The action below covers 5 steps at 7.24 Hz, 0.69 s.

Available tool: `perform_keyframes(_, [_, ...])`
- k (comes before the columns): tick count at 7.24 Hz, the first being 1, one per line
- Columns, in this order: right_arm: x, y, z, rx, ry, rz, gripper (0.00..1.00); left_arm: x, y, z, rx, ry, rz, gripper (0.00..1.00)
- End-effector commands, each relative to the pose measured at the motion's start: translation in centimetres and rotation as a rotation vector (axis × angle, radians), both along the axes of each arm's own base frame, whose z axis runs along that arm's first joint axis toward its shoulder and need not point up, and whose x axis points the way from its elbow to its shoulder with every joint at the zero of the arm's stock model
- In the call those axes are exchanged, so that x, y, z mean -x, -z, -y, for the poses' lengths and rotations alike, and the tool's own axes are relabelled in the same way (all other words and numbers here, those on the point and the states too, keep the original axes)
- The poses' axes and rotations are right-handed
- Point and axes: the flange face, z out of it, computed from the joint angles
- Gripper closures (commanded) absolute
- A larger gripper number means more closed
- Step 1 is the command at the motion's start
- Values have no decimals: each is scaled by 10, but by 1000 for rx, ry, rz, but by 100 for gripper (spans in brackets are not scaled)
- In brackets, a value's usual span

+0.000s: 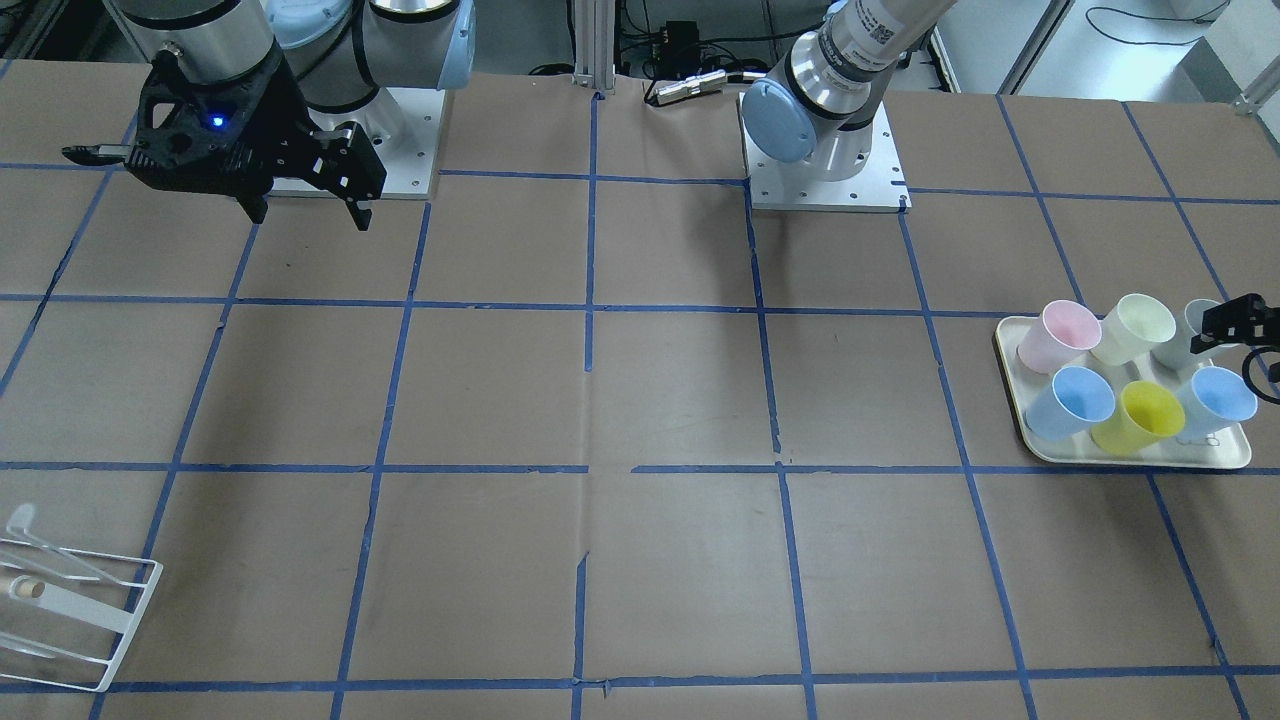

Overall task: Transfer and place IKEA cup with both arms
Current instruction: 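Lower the cup into the tray's empty slot with the left gripper, then open the left gripper and raise it away from the tray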

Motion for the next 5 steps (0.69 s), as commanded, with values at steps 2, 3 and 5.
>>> perform_keyframes(2, [3, 1, 0, -9, 8, 4, 0, 165, -125, 13, -11, -117, 48, 2])
perform_keyframes(3, [5, 1, 0, -11, 9, -9, 0, 213, -154, 4, 46, -125, 44, 2])
perform_keyframes(5, [4, 0, -1, -8, 6, -21, 0, 327, -193, -15, 133, -124, 61, 2])
